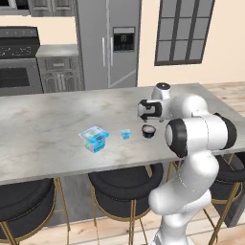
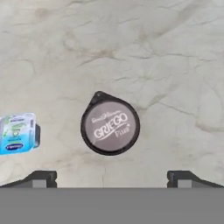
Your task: Stack the yogurt containers by placing the smaller containers on top of the larger containers.
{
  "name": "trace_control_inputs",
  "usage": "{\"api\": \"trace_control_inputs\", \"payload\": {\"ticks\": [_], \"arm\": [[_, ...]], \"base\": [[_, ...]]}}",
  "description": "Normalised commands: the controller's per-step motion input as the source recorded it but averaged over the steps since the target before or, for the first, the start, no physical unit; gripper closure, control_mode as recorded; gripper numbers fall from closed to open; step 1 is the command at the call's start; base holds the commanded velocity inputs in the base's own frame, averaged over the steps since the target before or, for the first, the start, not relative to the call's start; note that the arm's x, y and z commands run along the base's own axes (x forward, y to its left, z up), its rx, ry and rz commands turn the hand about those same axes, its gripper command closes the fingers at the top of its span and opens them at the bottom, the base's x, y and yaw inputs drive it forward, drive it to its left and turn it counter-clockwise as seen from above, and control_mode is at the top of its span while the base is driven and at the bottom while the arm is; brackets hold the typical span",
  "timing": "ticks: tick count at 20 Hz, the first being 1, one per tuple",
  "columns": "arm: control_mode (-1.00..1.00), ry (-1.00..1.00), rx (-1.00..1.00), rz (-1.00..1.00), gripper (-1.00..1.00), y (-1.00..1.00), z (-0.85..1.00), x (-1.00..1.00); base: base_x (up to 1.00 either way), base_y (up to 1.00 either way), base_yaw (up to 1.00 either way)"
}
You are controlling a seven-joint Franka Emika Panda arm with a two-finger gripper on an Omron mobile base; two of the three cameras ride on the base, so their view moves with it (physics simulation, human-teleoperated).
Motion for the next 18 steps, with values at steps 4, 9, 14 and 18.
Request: {"api": "trace_control_inputs", "payload": {"ticks": [4, 9, 14, 18], "arm": [[-1.00, 0.00, 0.00, 0.00, -1.00, 0.00, -0.22, 0.29], [-1.00, 0.00, 0.00, 0.00, -1.00, 0.00, -0.17, 0.20], [-1.00, 0.00, 0.00, 0.00, -1.00, 0.00, -0.18, 0.12], [-1.00, 0.00, 0.00, 0.00, -1.00, 0.00, -0.17, 0.04]], "base": [[0.00, 0.00, 0.00], [0.00, 0.00, 0.00], [0.00, 0.00, 0.00], [0.00, 0.00, 0.00]]}}
